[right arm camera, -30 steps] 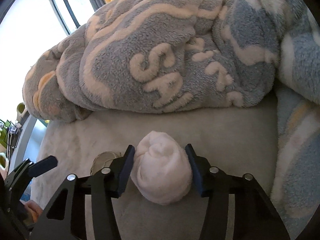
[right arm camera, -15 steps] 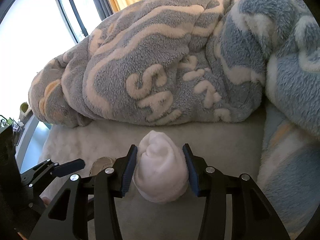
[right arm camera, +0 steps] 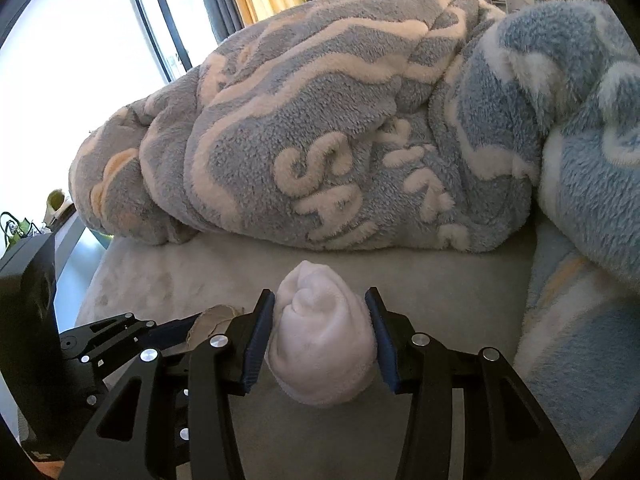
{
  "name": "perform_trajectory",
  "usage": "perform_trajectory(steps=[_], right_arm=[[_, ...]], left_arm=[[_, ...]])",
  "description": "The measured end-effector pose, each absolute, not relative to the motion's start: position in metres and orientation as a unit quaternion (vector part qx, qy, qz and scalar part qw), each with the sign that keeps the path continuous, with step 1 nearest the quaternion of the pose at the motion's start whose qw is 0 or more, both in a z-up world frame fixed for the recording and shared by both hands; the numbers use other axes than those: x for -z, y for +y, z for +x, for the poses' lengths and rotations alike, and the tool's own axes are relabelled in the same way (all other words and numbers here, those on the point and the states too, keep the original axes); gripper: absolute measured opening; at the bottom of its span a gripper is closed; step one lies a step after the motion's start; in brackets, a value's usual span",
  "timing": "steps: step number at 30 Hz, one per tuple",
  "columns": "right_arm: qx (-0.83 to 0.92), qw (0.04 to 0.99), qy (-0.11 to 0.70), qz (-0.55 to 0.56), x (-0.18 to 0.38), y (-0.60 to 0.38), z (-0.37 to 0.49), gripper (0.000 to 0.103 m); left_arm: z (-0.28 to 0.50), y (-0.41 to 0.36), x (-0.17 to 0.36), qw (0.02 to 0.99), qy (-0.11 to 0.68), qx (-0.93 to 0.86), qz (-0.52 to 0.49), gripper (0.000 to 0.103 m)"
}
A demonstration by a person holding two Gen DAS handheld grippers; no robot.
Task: Collect trash
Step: 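Close the left tool on the brown tape roll rim, then carry the tape roll and tissue in both tools over the black bin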
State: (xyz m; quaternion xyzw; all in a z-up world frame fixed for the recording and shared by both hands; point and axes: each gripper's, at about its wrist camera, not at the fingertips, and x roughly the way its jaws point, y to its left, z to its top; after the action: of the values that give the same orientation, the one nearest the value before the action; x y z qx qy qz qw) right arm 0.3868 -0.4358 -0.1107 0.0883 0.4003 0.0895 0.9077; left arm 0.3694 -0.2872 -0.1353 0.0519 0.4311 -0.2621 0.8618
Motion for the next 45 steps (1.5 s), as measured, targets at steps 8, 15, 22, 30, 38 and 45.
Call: perform_trajectory(steps=[8, 15, 22, 30, 38, 45], right_arm=[[-0.087, 0.912, 0.391, 0.087, 0.096, -0.425, 0.379, 0.047], [-0.093, 0.917, 0.379, 0.088, 0.079, -0.398, 0.371, 0.047], [-0.102, 0.921, 0.37, 0.07, 0.069, -0.36, 0.353, 0.047], [-0.108, 0.925, 0.359, 0.065, 0.056, -0.323, 0.323, 0.047], [-0.126, 0.926, 0.351, 0.059, 0.048, -0.276, 0.291, 0.047], [-0.141, 0.924, 0.351, 0.049, 0.047, -0.233, 0.275, 0.047]], left_arm=[[0.356, -0.271, 0.12, 0.868, 0.423, 0.256, 0.044, 0.051], [0.334, -0.241, 0.106, 0.87, 0.421, 0.251, 0.05, 0.051], [0.302, -0.203, 0.088, 0.88, 0.407, 0.24, 0.052, 0.051], [0.271, -0.16, 0.074, 0.886, 0.403, 0.228, 0.034, 0.051], [0.237, -0.103, 0.055, 0.897, 0.388, 0.207, 0.037, 0.051], [0.218, -0.055, 0.048, 0.906, 0.38, 0.181, 0.041, 0.051]])
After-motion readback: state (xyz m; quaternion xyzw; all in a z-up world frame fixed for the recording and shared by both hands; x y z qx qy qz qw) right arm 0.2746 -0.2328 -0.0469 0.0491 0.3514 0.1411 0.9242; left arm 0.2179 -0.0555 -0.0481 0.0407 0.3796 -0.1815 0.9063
